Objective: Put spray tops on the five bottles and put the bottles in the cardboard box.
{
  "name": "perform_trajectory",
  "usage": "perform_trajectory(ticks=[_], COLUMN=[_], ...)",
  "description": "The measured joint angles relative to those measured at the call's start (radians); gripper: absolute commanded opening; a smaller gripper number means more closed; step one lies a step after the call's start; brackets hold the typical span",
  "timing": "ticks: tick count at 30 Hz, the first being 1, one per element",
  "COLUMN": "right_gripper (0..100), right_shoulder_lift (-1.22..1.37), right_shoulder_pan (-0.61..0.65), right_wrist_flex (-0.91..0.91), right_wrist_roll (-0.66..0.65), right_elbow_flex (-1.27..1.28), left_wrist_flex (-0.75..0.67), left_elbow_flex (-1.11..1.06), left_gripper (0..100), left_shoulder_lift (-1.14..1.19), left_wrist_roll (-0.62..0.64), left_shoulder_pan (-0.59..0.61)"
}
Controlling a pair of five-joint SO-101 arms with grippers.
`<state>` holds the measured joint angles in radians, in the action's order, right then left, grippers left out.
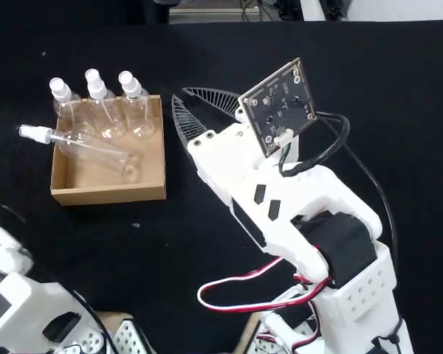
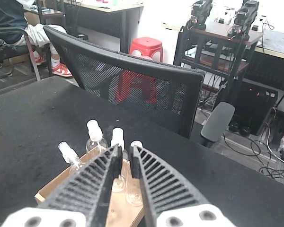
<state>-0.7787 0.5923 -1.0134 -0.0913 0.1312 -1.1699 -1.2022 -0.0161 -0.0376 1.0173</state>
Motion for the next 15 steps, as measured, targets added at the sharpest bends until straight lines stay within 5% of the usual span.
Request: perform_trajectory(ticks=[5,15], right_gripper=[1.1,1.1], right_shoulder_lift=[0.000,0.000], right_shoulder_pan=[0.000,0.000], right_wrist_flex=[0.000,0.000], right_wrist_roll=[0.000,0.000], right_elbow_flex=[0.000,0.000], left_wrist_flex=[0.230,0.253], left_elbow_flex=[0.140,0.351], left_gripper=[4,4], left_shoulder_lift=[0.000,0.195], left_wrist_roll=[0.000,0.000], left_shoulder_pan=[0.071,0.137])
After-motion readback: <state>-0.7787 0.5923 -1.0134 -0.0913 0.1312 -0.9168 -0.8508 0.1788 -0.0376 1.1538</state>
